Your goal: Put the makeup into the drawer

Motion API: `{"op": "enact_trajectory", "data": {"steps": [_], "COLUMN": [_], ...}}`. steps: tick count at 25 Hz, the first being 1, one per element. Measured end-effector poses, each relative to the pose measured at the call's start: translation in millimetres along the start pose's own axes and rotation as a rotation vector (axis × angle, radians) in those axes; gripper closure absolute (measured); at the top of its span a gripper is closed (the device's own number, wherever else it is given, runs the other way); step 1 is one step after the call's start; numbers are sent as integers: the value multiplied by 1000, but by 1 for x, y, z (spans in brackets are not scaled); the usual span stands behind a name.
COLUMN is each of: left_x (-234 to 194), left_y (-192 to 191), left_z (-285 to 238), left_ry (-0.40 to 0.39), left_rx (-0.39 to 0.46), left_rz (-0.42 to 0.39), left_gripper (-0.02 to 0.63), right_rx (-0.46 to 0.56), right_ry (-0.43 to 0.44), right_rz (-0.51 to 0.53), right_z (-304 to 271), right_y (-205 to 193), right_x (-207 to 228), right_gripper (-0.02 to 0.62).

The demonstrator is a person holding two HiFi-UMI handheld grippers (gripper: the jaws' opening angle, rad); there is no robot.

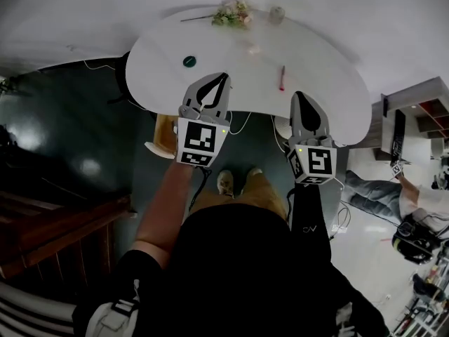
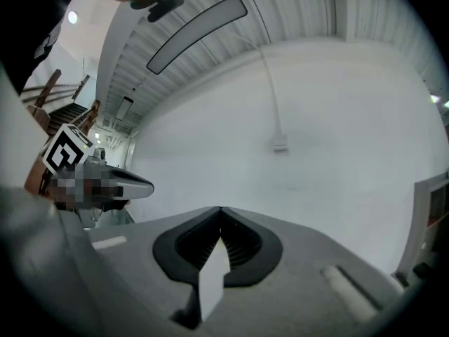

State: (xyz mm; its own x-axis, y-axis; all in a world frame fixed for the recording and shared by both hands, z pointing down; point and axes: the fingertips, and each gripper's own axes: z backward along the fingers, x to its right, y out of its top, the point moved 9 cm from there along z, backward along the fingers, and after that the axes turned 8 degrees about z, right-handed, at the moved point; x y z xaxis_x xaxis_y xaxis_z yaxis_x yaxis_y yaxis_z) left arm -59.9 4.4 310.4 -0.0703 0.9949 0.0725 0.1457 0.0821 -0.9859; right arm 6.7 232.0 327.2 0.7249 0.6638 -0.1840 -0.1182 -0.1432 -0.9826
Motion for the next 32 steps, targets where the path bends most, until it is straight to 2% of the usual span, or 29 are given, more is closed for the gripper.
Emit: {"op": "enact_trajectory", "data": {"steps": [9, 21, 25, 28, 32], "left_x": [-23, -51, -49, -47, -44], "left_y": [2, 7, 10, 4, -16], "left_z": [-43, -175, -212, -238, -272], "left_ry": [59, 132, 140, 118, 51], "left_rx": [-19, -80, -99, -162, -312], "left_rz": [-12, -44, -64, -59, -53], "left_gripper": [595, 595, 595, 595, 594], "right_rx": [37, 128, 114, 116, 141], "right_ry": [72, 216, 235, 237, 237], "right_rz": [7, -9, -9, -31, -79], "right_z": [-68, -210, -238, -252, -263], "right_y": [-5, -18, -30, -37, -38], "right_x": [22, 107, 138, 155, 171], "right_gripper": [591, 591, 591, 591, 591]}}
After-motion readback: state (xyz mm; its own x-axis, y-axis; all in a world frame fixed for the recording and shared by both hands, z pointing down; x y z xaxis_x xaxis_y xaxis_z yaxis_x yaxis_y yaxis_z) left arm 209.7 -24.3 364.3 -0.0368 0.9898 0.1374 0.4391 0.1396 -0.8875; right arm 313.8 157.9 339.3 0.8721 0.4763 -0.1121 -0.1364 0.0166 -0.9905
